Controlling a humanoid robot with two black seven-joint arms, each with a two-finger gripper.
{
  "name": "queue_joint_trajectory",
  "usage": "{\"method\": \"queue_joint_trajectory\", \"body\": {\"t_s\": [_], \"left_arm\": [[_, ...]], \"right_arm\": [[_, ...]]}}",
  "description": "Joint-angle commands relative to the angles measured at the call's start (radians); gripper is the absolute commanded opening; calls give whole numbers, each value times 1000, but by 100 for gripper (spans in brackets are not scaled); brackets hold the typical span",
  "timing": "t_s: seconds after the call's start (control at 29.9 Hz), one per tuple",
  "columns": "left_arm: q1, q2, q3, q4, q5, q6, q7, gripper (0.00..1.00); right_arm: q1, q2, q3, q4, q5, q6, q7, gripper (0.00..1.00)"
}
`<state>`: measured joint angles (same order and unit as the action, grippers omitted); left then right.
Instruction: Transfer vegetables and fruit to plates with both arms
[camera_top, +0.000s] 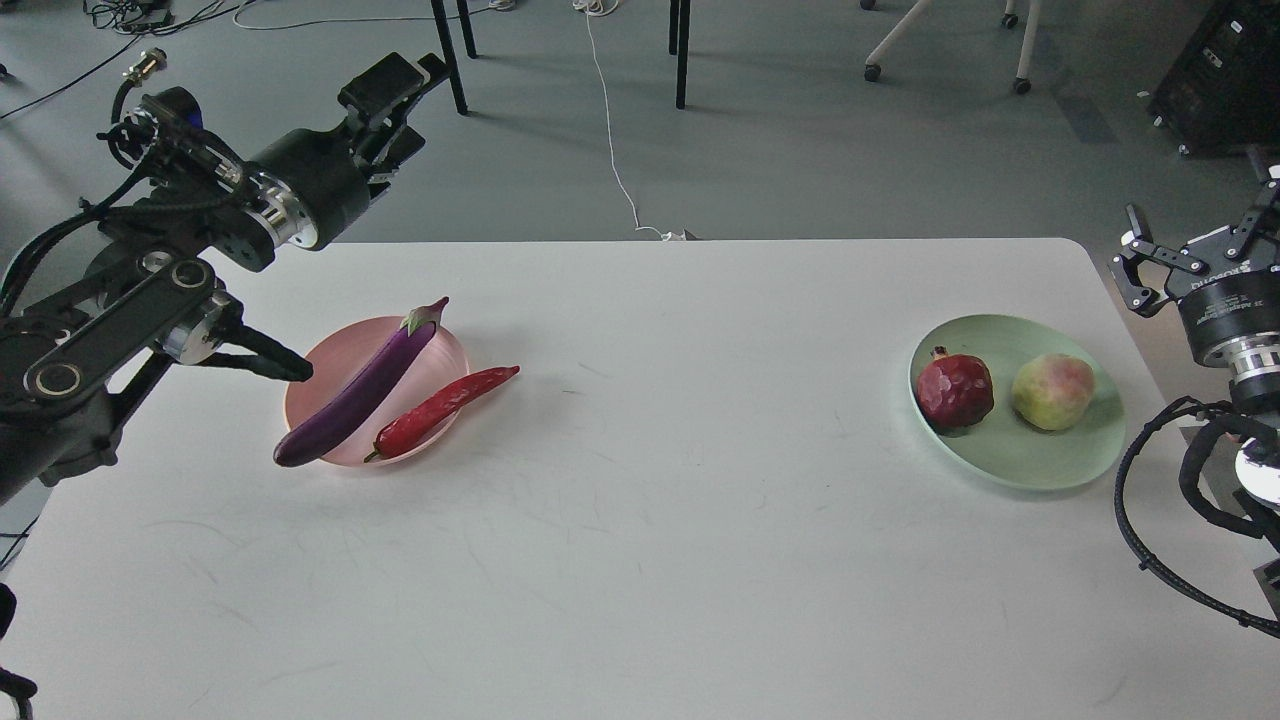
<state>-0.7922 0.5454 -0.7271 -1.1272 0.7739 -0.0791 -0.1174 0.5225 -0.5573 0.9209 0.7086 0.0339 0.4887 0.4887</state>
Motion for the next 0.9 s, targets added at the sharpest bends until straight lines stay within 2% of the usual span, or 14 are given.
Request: {"method": "queue_joint_trajectory", "body": {"t_s": [0.0,0.2,0.33,0.43,0.57,0.7,0.87], "left_arm": [[-1,-42,-15,85,-169,-2,-57,98],[4,-113,-40,234,-396,-13,-102,98],[11,-128,-57,316,-657,-74,-103,98],[19,-160,-61,377,-856,-142,-103,98],[42,-191,-66,474,-955,-232,-107,98],[47,-194,-87,478,-961,-266,-105,98],[59,-186,-100,471,-966,-268,-107,98]], "right_arm": [[36,13,-11,-73,0,0,0,99],[83,73,-62,-159,0,0,0,99],[88,77,-54,-152,1,0,-4,99],[91,80,-37,-152,18,0,-60,99],[91,85,-19,-153,127,0,-168,99],[103,109,-19,-152,133,0,-174,99],[106,119,-19,-140,135,0,-171,99]]}}
